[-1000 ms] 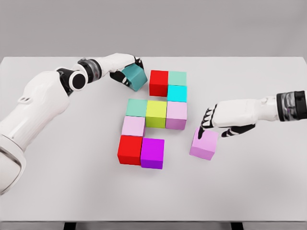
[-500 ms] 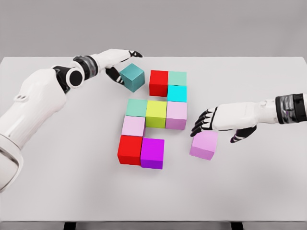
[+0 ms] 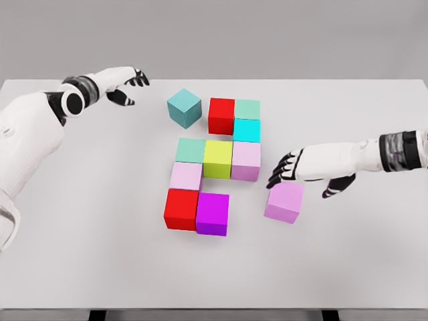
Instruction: Assemble the squares on the desktop into the number 2
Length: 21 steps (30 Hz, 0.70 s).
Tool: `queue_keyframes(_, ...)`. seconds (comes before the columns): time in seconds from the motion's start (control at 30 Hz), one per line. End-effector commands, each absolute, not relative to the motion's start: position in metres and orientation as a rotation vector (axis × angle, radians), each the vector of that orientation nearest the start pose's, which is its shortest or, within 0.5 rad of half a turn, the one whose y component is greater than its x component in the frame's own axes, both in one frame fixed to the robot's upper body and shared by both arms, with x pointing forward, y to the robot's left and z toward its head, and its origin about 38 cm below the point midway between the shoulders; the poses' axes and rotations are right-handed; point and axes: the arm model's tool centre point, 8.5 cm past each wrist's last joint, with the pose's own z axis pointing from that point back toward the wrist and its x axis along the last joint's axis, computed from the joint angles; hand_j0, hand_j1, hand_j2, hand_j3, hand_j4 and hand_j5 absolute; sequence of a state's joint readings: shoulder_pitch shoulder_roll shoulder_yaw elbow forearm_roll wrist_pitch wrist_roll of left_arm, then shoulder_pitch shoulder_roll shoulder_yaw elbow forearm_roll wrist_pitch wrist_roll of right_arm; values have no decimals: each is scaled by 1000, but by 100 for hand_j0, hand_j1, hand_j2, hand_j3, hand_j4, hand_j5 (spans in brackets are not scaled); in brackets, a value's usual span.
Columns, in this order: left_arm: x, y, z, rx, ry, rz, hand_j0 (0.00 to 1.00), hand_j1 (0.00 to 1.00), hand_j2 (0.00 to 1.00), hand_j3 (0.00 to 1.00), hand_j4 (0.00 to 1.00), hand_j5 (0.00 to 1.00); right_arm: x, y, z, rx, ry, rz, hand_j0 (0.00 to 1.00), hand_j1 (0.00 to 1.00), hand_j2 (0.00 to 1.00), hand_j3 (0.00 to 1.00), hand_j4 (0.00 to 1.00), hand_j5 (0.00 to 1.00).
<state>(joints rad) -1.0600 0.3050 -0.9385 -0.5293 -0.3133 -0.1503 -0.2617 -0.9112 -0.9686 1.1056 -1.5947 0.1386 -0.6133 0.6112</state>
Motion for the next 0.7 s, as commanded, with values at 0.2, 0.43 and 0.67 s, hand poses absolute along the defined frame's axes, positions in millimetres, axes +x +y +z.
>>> queue_keyframes(0.2,586,234,148,516,-1101,-1459,50,50,50,50,50,50,393,-252,201,-13,1657,-3176,95,95,95,95,95,95)
queue_keyframes(0.43,584,226,147,485,-1100,-1503,50,50,50,50,50,50,392,-253,193,-18,1621,-3198,89,89,89,89,89,89)
queue_keyframes(0.67,584,218,145,479,-1102,-1504,50,50,50,50,50,50,391,-252,192,-23,1618,-3198,80,80,80,80,80,80)
